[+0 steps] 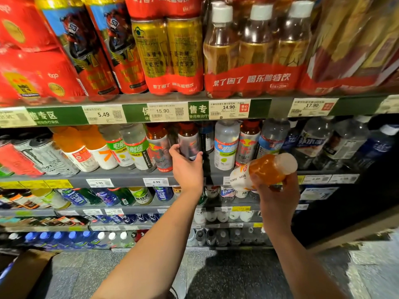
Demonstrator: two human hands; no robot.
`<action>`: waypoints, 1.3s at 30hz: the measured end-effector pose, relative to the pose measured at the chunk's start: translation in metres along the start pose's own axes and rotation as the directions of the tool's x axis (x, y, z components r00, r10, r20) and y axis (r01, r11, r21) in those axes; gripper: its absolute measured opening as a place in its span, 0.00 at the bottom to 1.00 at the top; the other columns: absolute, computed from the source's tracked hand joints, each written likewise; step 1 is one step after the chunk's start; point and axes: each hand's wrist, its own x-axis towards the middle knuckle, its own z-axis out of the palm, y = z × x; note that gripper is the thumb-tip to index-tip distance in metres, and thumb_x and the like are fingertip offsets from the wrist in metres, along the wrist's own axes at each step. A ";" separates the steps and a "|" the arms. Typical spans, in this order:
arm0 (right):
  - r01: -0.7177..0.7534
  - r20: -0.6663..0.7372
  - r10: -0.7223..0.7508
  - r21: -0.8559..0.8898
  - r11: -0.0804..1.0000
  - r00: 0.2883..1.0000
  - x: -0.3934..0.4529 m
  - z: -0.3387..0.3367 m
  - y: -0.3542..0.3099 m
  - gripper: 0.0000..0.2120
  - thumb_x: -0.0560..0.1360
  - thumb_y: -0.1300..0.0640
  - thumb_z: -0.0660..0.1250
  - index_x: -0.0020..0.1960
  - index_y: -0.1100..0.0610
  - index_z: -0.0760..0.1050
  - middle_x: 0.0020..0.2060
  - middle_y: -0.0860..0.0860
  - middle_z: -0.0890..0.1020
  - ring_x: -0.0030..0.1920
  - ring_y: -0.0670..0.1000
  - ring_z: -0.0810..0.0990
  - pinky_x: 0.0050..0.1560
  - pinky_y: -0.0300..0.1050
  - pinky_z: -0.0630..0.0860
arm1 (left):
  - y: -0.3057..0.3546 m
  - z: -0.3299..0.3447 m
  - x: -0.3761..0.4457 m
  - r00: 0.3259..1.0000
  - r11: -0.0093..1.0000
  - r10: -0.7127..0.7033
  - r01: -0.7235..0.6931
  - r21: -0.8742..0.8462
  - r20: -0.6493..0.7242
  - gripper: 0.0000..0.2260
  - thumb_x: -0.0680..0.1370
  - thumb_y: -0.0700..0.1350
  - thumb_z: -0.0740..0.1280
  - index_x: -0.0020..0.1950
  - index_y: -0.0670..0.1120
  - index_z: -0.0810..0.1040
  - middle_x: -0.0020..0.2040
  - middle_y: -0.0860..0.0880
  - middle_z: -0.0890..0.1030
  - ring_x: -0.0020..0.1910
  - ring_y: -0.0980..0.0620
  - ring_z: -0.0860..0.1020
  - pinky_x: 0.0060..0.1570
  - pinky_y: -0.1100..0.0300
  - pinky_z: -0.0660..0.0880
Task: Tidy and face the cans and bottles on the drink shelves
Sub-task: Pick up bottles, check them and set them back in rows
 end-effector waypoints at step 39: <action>-0.123 -0.237 0.103 -0.071 0.990 0.966 0.004 -0.050 -0.001 0.27 0.66 0.52 0.79 0.62 0.53 0.74 0.54 0.49 0.82 0.54 0.48 0.81 0.56 0.61 0.80 | 0.035 0.055 -0.068 0.991 0.992 0.129 -0.128 -0.022 0.043 0.32 0.65 0.45 0.83 0.63 0.39 0.72 0.59 0.43 0.75 0.61 0.41 0.75 0.64 0.44 0.72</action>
